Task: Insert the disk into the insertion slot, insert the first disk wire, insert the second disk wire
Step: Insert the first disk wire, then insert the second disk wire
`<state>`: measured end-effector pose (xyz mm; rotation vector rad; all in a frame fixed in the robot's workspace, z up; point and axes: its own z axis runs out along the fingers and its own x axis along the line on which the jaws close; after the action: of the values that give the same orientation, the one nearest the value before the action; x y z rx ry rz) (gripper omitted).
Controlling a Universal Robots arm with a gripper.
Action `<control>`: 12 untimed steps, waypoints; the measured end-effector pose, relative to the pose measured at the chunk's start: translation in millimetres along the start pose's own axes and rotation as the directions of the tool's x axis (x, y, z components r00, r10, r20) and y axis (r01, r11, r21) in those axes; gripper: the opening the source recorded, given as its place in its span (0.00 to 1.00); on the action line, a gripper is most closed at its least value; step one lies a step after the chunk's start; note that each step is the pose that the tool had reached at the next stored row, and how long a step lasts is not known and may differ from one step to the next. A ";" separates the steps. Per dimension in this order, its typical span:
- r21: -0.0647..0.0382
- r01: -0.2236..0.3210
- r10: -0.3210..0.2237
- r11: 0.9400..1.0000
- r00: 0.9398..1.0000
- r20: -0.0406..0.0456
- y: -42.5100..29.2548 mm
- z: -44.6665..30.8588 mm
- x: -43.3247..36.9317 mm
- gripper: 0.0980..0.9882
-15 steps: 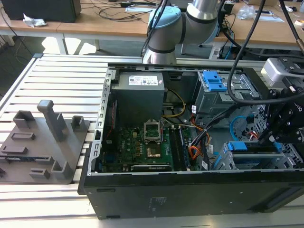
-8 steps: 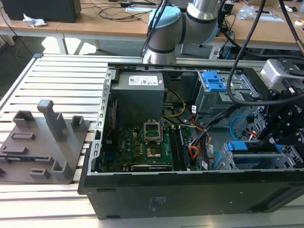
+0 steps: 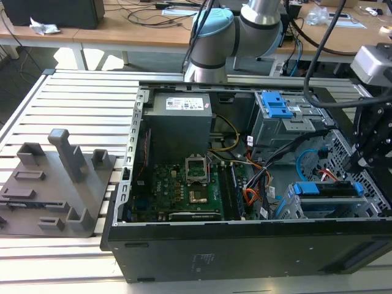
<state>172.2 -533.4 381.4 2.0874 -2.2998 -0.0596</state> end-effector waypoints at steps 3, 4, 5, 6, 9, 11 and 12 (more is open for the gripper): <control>0.000 0.000 0.000 1.000 1.000 0.000 0.6 -11.3 -0.3 0.01; 0.000 0.000 0.000 1.000 1.000 -0.001 0.6 -11.5 -0.3 0.01; 0.000 0.000 0.000 1.000 1.000 0.000 0.6 -11.5 -0.3 0.01; 0.000 0.000 0.000 1.000 1.000 0.000 0.6 -11.5 -0.3 0.01; 0.000 0.000 0.000 1.000 1.000 0.000 0.6 -11.8 -0.3 0.01; 0.000 0.000 0.000 1.000 1.000 0.000 0.6 -11.9 -0.3 0.02; 0.000 0.000 0.000 1.000 1.000 0.000 0.6 -11.9 -0.3 0.08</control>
<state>172.2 -533.2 393.3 2.0871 -2.2996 -0.0591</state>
